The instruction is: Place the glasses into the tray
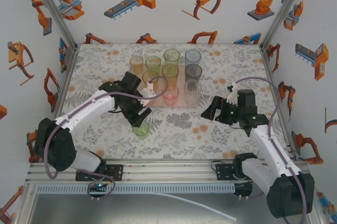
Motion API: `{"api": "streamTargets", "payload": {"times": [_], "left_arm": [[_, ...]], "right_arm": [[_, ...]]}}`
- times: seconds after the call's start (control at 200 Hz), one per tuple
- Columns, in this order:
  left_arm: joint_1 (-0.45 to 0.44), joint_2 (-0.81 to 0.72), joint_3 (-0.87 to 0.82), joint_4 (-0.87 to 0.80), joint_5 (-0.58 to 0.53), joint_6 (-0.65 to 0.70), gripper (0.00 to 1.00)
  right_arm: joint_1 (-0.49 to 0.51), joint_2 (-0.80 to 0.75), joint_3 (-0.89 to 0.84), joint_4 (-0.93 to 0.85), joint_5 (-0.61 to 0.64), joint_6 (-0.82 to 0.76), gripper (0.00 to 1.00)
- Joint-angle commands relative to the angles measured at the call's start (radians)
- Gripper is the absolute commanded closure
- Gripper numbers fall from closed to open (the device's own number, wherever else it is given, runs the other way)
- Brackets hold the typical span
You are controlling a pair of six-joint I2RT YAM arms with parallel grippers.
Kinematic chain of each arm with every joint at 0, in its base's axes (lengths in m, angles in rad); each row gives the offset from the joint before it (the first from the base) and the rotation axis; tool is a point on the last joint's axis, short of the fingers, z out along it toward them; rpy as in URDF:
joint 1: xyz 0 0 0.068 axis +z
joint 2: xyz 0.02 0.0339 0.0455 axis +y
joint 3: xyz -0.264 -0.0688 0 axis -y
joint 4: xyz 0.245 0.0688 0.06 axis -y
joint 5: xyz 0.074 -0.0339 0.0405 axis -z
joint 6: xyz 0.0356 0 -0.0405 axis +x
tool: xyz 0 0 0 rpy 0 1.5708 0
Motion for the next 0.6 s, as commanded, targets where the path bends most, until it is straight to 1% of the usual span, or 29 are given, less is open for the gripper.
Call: {"api": "streamTargets", "payload": {"times": [0.0, 0.25, 0.386, 0.596], "left_arm": [[-0.021, 0.018, -0.006, 0.012, -0.016, -0.014, 0.33], [-0.055, 0.046, -0.008, 0.016, -0.033, -0.011, 0.38], [-0.064, 0.052, -0.008, 0.018, -0.043, -0.015, 0.48], [-0.08, 0.062, -0.021, 0.025, -0.058, -0.019, 0.53]], "right_arm": [[-0.002, -0.016, -0.015, 0.023, 0.006, 0.013, 0.15], [-0.001, -0.029, -0.03, 0.02, 0.012, 0.012, 0.15], [-0.002, -0.035, -0.039, 0.022, 0.014, 0.012, 0.15], [-0.002, -0.033, -0.037, 0.023, 0.014, 0.012, 0.15]]}}
